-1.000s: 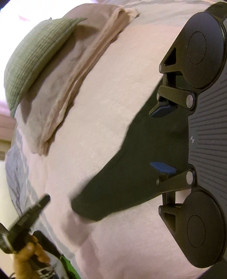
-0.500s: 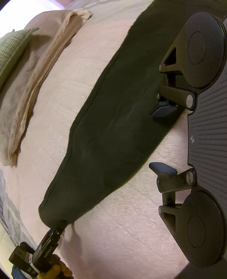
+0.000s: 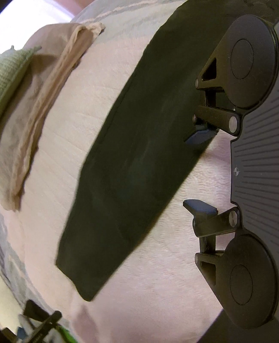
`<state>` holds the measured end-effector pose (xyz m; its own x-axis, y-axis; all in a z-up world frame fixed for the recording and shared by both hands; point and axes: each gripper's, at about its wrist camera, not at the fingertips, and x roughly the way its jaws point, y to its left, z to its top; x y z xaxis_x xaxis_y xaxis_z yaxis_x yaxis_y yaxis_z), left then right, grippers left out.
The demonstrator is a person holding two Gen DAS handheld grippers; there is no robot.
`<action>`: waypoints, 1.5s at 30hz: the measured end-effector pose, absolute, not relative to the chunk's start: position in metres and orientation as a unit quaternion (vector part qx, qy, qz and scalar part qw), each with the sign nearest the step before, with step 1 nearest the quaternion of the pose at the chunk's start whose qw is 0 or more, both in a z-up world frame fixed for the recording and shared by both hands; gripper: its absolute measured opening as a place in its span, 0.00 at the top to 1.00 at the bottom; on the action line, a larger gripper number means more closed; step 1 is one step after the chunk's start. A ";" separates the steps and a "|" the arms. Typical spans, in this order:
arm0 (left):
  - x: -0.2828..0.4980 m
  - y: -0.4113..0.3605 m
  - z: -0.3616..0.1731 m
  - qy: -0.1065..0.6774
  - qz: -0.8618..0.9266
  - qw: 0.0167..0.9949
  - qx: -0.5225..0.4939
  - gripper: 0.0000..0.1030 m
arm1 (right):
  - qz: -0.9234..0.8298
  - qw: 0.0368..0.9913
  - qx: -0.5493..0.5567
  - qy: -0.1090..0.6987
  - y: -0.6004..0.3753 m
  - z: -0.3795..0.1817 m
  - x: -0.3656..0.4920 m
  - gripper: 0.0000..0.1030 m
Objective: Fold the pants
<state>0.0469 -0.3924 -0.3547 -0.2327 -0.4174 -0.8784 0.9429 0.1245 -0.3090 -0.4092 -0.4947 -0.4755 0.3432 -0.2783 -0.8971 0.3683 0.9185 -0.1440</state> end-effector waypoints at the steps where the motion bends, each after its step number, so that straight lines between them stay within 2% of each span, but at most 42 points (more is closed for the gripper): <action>1: 0.040 -0.394 -0.357 0.481 -0.612 0.565 0.273 1.00 | -0.196 0.816 0.034 0.542 -0.493 -0.480 -0.410 0.47; 6: -0.016 -0.399 -0.376 0.409 -0.658 0.547 0.317 0.90 | -0.188 0.810 0.002 0.556 -0.492 -0.501 -0.415 0.47; 10: -0.038 -0.414 -0.407 0.447 -0.647 0.536 0.308 0.88 | -0.216 0.806 0.067 0.548 -0.507 -0.505 -0.430 0.47; 12: -0.048 -0.417 -0.406 0.446 -0.646 0.535 0.312 0.88 | -0.247 0.796 0.118 0.540 -0.516 -0.498 -0.446 0.47; 17: -0.078 -0.423 -0.374 0.439 -0.635 0.551 0.317 0.85 | -0.323 0.770 0.177 0.522 -0.529 -0.471 -0.506 0.47; 22: -0.139 -0.435 -0.335 0.418 -0.651 0.552 0.311 0.80 | -0.403 0.750 0.232 0.471 -0.544 -0.431 -0.585 0.47; 31: -0.301 -0.477 -0.289 0.406 -0.638 0.588 0.287 0.71 | -0.421 0.756 0.255 0.432 -0.606 -0.386 -0.717 0.47; 35: -0.393 -0.510 -0.304 0.414 -0.638 0.579 0.292 0.71 | -0.381 0.778 0.262 0.425 -0.667 -0.393 -0.766 0.47; 40: -0.509 -0.572 -0.338 0.407 -0.694 0.513 0.299 0.71 | -0.346 0.797 0.270 0.415 -0.757 -0.417 -0.807 0.47; 45: -0.591 -0.637 -0.388 0.371 -0.708 0.480 0.362 0.71 | -0.296 0.814 0.283 0.412 -0.822 -0.452 -0.815 0.48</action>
